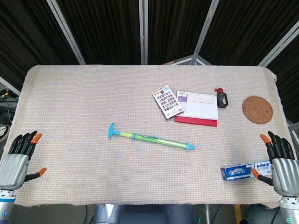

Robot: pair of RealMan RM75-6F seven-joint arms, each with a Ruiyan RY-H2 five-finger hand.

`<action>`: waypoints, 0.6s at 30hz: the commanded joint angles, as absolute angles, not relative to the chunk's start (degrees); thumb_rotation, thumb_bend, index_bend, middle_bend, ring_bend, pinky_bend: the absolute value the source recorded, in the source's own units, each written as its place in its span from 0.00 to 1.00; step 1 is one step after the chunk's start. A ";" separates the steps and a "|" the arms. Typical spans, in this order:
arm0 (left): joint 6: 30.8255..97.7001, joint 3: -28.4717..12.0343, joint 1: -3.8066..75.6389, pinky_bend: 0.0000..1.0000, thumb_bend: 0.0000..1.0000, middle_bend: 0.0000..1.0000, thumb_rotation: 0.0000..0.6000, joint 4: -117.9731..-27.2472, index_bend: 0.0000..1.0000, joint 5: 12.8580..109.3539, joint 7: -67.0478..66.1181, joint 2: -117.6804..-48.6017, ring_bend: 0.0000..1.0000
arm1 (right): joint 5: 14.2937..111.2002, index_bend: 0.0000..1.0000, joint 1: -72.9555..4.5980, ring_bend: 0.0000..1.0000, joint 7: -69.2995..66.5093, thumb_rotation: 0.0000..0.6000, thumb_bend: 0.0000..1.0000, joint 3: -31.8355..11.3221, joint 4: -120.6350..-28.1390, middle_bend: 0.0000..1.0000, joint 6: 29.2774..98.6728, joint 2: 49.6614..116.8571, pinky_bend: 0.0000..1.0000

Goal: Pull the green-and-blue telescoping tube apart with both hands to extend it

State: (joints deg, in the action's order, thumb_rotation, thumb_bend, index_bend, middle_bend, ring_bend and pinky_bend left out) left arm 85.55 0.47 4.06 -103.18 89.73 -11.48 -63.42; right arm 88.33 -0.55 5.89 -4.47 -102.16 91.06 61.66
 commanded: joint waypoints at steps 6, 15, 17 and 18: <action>85.38 0.57 4.02 0.00 0.00 0.00 1.00 -103.50 0.00 89.59 -11.66 -63.30 0.00 | 88.21 0.00 -0.57 0.00 5.49 1.00 0.00 -4.36 -102.24 0.00 90.70 61.56 0.00; 84.70 -0.01 4.60 0.00 0.00 0.00 1.00 -103.66 0.00 88.98 -11.52 -63.48 0.00 | 86.59 0.00 -7.46 0.74 9.84 1.00 0.00 -5.27 -102.52 0.72 79.31 62.68 0.43; 83.94 -0.10 4.91 0.00 0.00 0.00 1.00 -103.48 0.00 88.40 -11.98 -63.72 0.00 | 85.80 0.00 -10.99 0.88 11.06 1.00 0.00 -6.11 -103.56 0.86 74.07 62.91 0.78; 83.72 -0.19 5.00 0.00 0.00 0.00 1.00 -103.38 0.00 88.09 -12.21 -63.83 0.00 | 85.22 0.00 -12.53 0.91 11.32 1.00 0.00 -6.54 -104.05 0.88 71.75 63.08 0.83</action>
